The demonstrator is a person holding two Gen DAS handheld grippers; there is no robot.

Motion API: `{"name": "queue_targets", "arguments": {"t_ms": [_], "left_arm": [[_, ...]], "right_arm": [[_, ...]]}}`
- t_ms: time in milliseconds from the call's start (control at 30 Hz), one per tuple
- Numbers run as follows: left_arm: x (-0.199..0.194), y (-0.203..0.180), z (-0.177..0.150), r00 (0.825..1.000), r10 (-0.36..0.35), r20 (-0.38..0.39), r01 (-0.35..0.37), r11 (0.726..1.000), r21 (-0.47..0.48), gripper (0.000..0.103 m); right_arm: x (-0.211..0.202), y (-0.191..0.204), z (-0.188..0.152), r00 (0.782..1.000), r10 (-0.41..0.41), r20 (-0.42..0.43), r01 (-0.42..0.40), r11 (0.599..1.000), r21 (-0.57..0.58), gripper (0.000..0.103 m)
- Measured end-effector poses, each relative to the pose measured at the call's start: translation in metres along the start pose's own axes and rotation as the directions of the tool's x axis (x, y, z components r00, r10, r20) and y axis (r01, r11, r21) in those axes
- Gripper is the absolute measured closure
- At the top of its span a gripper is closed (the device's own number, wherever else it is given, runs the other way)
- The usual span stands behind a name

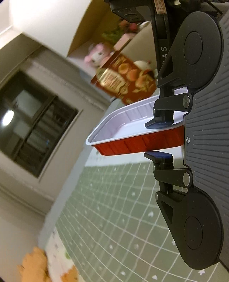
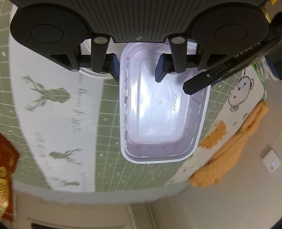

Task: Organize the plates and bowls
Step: 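Lift the foil tray with both grippers and carry it over the bowl stack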

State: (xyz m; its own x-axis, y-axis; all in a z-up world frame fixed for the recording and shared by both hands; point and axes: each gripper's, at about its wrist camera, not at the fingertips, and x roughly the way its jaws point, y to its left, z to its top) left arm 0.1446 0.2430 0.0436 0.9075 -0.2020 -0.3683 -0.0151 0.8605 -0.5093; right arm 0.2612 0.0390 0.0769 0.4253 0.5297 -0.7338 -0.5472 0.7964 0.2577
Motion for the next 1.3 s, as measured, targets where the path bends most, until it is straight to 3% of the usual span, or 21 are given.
{"name": "queue_targets", "arguments": {"t_ms": [133, 267, 400, 467, 700, 933, 1100, 1300], "left_arm": [[0.004, -0.036, 0.002, 0.999, 0.016, -0.030, -0.014, 0.997, 0.081, 0.072], [0.016, -0.041, 0.006, 0.995, -0.003, -0.096, 0.004, 1.000, 0.003, 0.071], [0.027, -0.037, -0.017, 0.983, 0.004, -0.183, 0.007, 0.998, 0.057, 0.071], [0.038, -0.034, -0.019, 0.975, 0.003, -0.223, 0.003, 1.000, 0.027, 0.072], [0.039, -0.036, -0.022, 0.973, -0.005, -0.231, 0.017, 0.999, 0.049, 0.071], [0.040, -0.040, -0.042, 0.953, 0.025, -0.303, 0.018, 0.990, 0.138, 0.071], [0.048, -0.022, -0.053, 0.940, -0.027, -0.340, 0.053, 0.996, 0.067, 0.075], [0.046, -0.022, -0.055, 0.944, -0.007, -0.330, 0.036, 0.996, 0.082, 0.075]], "right_arm": [[-0.031, -0.016, -0.014, 0.999, -0.007, 0.047, 0.006, 1.000, 0.026, 0.060], [-0.042, -0.033, -0.021, 0.998, 0.013, 0.058, -0.016, 0.998, 0.061, 0.059], [-0.041, -0.044, -0.037, 0.999, -0.020, 0.041, 0.017, 0.998, 0.061, 0.059], [-0.040, -0.049, -0.044, 1.000, -0.010, 0.027, 0.009, 0.998, 0.056, 0.059], [-0.033, -0.060, -0.055, 1.000, -0.007, 0.012, 0.006, 0.998, 0.069, 0.059], [-0.029, -0.065, -0.072, 1.000, -0.001, -0.023, 0.002, 0.998, 0.070, 0.056], [-0.015, -0.065, -0.080, 0.998, -0.010, -0.068, 0.014, 0.998, 0.064, 0.056], [-0.007, -0.061, -0.079, 0.997, -0.024, -0.068, 0.028, 0.998, 0.062, 0.056]]}}
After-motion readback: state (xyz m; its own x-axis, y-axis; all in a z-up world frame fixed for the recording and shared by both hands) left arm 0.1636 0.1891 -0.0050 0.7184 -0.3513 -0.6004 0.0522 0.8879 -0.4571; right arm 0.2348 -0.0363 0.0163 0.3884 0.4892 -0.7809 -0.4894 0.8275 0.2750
